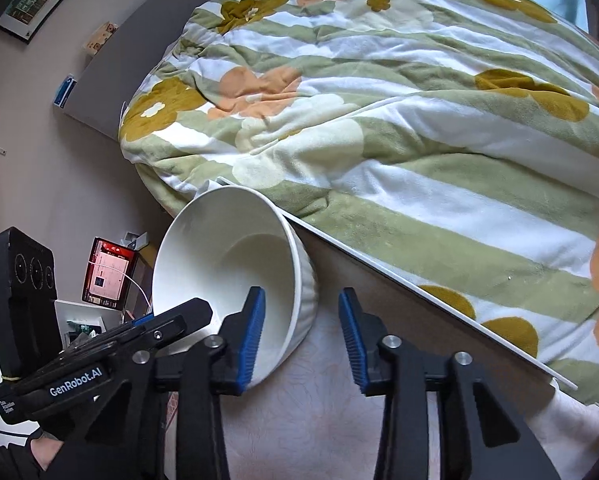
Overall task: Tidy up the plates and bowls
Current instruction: 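Reach both grippers to the white bowl rim and grasp it, then carry the white bowl with both grippers and lower it into the cream bowl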
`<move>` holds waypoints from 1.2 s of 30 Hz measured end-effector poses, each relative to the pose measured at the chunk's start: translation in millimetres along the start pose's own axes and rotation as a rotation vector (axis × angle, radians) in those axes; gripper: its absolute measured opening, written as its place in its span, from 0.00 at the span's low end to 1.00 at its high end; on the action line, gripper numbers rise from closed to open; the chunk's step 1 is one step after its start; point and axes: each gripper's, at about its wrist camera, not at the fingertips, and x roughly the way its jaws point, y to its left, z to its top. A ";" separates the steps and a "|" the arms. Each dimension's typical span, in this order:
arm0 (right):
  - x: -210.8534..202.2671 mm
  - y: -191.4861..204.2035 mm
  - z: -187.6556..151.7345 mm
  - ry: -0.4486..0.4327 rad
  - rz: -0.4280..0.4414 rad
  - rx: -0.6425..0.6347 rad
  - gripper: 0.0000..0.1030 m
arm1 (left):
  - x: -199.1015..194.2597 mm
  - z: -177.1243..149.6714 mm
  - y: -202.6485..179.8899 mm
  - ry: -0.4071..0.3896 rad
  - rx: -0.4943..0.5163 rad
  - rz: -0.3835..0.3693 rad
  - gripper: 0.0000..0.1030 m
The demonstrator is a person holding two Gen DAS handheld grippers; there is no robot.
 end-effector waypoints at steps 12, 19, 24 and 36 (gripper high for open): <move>1.6 5.6 -3.2 -0.022 -0.010 -0.036 0.17 | -4.4 -2.3 -12.8 -0.025 0.088 0.068 0.18; -21.3 12.7 -16.5 -0.074 -0.010 -0.015 0.17 | -31.0 -10.1 -31.8 -0.064 0.176 0.070 0.18; -59.7 19.4 -36.7 -0.157 -0.022 0.019 0.17 | -61.6 -25.1 -56.9 -0.098 0.271 0.044 0.18; -190.4 9.0 -123.4 -0.367 -0.120 0.171 0.17 | -117.7 -95.4 -150.1 -0.101 0.498 -0.105 0.18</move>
